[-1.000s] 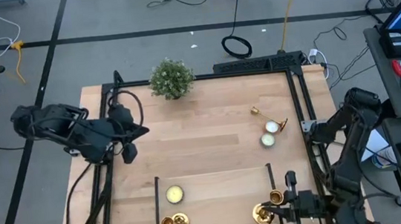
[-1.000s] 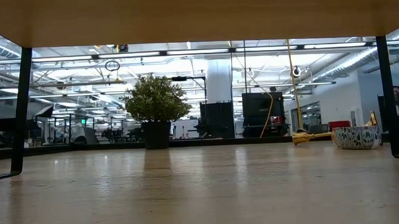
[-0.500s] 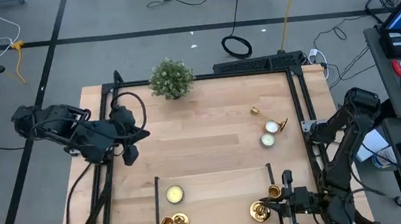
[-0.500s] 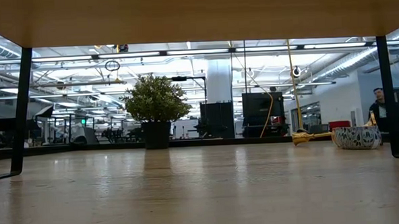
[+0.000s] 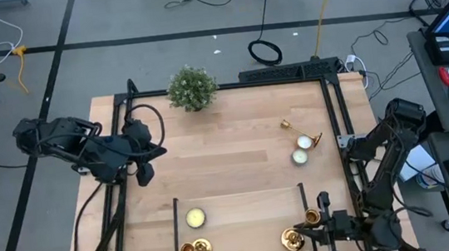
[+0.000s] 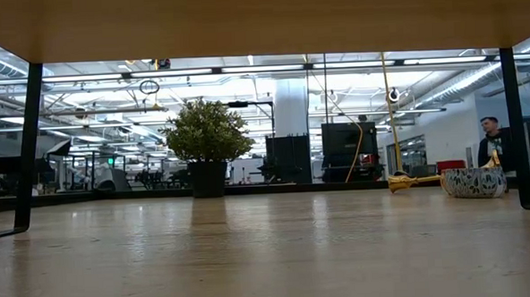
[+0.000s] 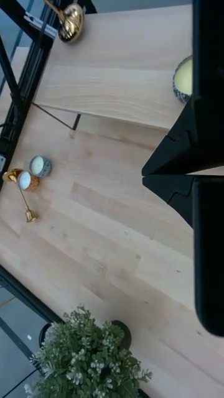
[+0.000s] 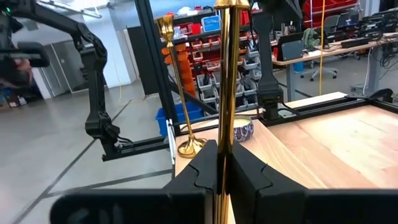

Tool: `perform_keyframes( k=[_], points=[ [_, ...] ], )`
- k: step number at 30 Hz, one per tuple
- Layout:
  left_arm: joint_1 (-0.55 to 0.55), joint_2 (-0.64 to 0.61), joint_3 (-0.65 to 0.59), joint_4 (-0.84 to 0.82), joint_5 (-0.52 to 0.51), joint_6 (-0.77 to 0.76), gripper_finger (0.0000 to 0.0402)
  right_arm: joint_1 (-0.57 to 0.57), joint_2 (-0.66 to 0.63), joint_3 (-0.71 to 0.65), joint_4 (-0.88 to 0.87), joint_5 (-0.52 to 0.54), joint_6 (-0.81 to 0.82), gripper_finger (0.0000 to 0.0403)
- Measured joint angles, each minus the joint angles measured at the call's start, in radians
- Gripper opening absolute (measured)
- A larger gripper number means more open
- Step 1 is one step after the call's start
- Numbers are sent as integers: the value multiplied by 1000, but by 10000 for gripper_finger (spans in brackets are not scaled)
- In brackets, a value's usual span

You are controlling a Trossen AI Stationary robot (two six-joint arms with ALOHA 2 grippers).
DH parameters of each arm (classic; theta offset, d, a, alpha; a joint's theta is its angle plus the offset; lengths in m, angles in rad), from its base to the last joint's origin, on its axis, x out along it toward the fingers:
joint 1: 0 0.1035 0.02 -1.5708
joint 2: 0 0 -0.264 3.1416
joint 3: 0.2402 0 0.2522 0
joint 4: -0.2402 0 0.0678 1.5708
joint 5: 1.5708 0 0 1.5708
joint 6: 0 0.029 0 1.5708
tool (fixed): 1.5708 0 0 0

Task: Pick & Place candle stick holders
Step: Put the left gold candle holder on the shelf

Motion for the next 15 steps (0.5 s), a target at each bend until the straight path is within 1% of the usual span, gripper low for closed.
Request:
perform_keyframes(
  k=[7,15],
  points=[
    [0,0,0,-5,0,-5,3,14,0,0,13,-2,-32,11],
    [0,0,0,-27,27,-35,3,47,0,0,13,-1,-85,11]
  ],
)
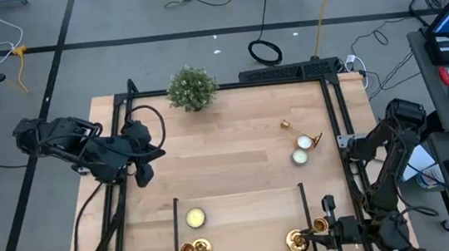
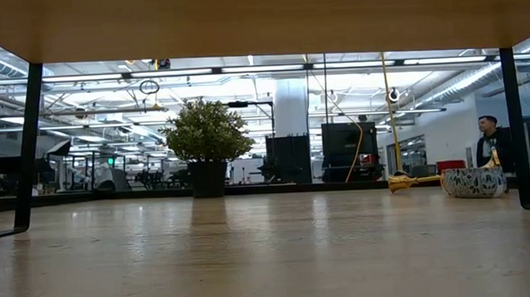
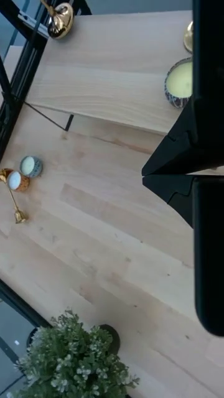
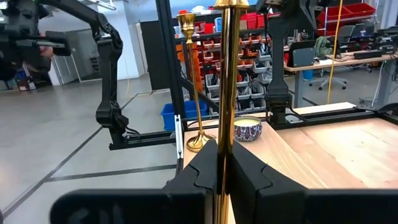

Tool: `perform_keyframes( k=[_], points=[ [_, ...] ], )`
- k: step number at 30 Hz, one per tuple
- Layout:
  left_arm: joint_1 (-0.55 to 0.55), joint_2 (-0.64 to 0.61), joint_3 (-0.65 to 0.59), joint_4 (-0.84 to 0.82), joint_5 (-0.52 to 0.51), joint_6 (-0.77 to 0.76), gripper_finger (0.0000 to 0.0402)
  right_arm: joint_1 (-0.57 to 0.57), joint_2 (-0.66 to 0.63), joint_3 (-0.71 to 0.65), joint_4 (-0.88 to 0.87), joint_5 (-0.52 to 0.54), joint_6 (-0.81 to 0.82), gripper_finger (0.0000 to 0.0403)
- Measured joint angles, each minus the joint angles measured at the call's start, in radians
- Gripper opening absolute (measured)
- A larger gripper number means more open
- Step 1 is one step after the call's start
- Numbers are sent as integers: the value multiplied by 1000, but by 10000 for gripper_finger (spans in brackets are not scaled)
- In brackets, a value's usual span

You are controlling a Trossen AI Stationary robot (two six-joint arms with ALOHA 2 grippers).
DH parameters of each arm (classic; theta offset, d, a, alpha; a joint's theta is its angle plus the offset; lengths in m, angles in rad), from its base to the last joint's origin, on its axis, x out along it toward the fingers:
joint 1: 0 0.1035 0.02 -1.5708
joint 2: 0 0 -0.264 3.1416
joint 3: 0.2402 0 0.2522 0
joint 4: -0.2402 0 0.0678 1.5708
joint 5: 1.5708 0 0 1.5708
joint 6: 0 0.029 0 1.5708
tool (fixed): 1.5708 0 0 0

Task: Pick & Place candle stick holders
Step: Put the left gold candle holder on the shelf

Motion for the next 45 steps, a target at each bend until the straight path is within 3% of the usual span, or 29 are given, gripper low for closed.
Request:
perform_keyframes(
  k=[36,45],
  points=[
    [0,0,0,-6,14,-12,3,-12,0,0,-2,-28,-17,11],
    [0,0,0,-6,15,-12,3,-41,0,0,-87,-50,80,15]
  ],
)
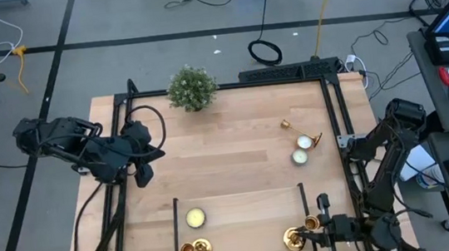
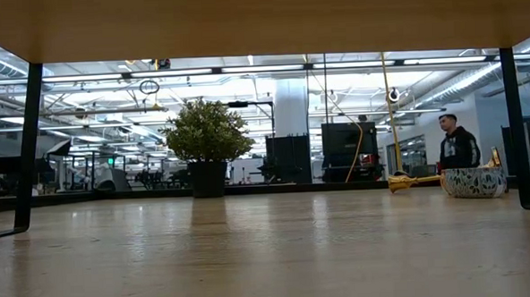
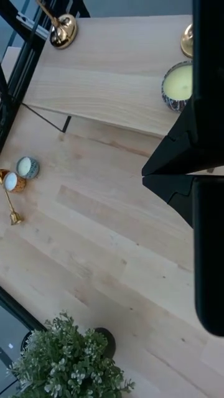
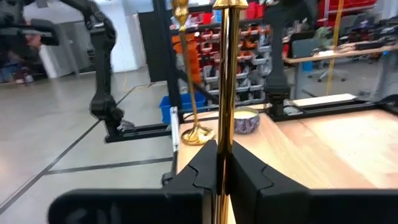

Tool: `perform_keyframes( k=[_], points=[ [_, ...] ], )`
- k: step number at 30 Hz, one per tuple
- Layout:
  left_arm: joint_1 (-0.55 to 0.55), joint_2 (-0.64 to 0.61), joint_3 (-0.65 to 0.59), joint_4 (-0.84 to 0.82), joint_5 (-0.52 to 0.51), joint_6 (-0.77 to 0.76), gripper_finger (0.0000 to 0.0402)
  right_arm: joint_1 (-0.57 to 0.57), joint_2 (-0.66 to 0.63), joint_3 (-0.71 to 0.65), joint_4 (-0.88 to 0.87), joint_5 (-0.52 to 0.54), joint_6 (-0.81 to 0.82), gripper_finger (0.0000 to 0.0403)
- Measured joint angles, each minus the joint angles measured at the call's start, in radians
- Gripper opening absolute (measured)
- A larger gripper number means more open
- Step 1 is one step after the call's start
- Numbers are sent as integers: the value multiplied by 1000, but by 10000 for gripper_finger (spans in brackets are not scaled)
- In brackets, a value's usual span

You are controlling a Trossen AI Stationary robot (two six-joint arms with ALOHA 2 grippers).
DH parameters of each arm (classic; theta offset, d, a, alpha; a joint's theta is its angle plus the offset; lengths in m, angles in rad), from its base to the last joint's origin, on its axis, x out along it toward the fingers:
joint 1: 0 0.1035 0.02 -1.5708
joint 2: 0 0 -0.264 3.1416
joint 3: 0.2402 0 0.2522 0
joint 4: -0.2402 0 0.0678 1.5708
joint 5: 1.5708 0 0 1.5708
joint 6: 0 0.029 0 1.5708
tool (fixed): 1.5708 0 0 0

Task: Pick & Place candle stick holders
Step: Put the left gold candle holder on the shelf

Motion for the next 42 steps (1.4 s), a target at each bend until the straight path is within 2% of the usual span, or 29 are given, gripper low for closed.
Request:
perform_keyframes(
  k=[5,10,18,27,42],
  points=[
    [0,0,0,-1,8,0,3,-9,0,0,-1,-31,8,11],
    [0,0,0,-12,9,0,3,-10,0,0,-1,-29,8,27],
    [0,0,0,-20,9,10,3,-10,0,0,-1,-29,15,15],
    [7,0,0,-23,9,21,3,-10,0,1,3,-17,45,79],
    [24,0,0,-23,9,28,3,-9,0,1,3,3,163,137]
  ],
)
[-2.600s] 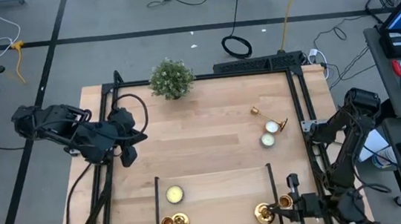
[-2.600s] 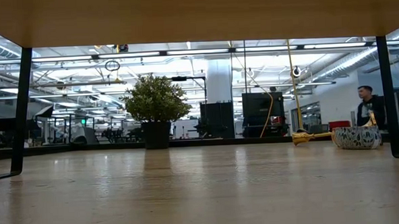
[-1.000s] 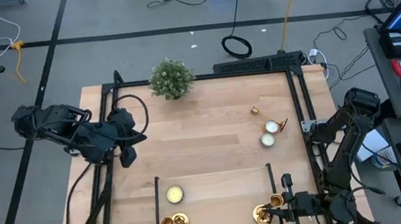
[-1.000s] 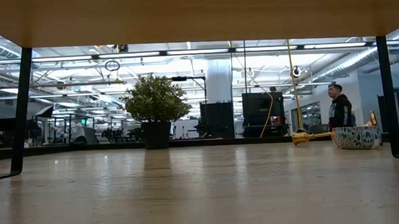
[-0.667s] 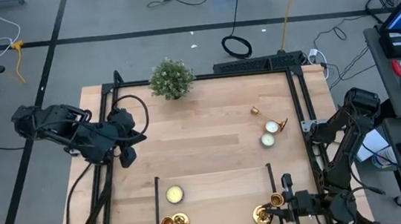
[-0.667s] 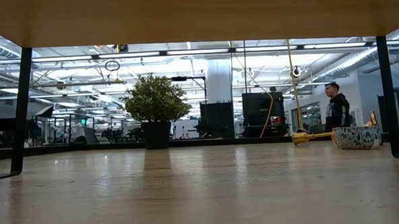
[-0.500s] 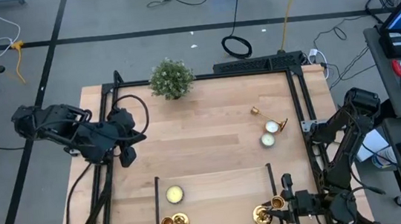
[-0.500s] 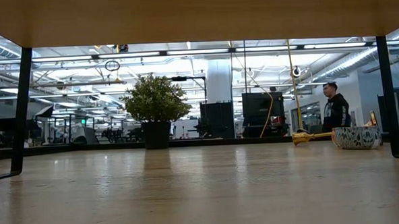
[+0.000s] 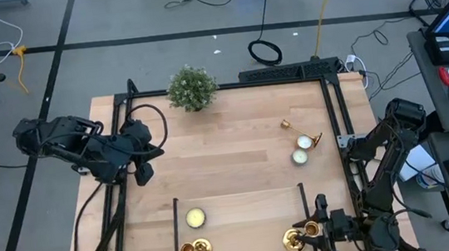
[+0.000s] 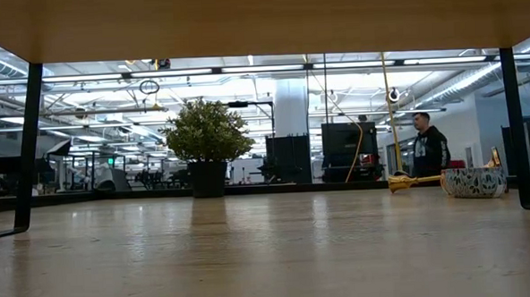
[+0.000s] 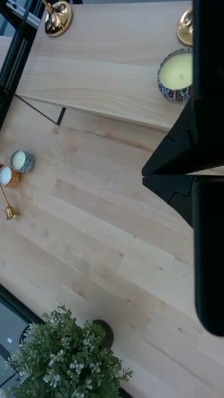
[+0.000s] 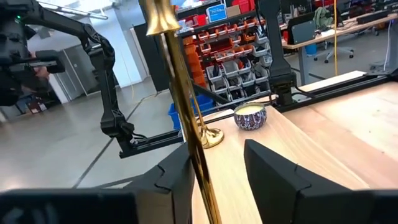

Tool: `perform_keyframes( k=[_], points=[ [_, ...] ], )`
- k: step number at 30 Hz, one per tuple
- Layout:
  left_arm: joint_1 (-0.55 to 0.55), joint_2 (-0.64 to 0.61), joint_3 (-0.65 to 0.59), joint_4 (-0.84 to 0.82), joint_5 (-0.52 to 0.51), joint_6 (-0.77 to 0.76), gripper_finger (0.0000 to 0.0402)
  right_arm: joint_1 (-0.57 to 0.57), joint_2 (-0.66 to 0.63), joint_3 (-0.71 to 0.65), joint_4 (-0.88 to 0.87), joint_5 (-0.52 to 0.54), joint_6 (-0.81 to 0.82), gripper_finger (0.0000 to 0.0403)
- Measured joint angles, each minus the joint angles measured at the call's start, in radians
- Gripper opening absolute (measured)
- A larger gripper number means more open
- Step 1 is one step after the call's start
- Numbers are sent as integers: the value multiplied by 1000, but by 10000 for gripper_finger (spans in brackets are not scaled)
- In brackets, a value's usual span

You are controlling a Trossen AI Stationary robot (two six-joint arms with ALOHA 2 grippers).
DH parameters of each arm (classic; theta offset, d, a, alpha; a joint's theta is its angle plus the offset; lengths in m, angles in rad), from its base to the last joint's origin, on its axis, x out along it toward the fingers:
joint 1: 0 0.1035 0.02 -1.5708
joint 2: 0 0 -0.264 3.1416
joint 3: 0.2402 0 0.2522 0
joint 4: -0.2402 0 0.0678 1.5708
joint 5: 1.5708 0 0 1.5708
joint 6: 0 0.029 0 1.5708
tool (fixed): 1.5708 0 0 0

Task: Pick & Place candle stick holders
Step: Put the left gold candle holder on the shelf, then put the blue patterned scented candle on the shelf

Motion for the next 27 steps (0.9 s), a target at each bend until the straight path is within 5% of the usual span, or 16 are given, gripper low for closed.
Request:
perform_keyframes(
  k=[27],
  points=[
    [0,0,0,-20,0,-1,3,2,0,0,97,-87,6,238]
  ],
)
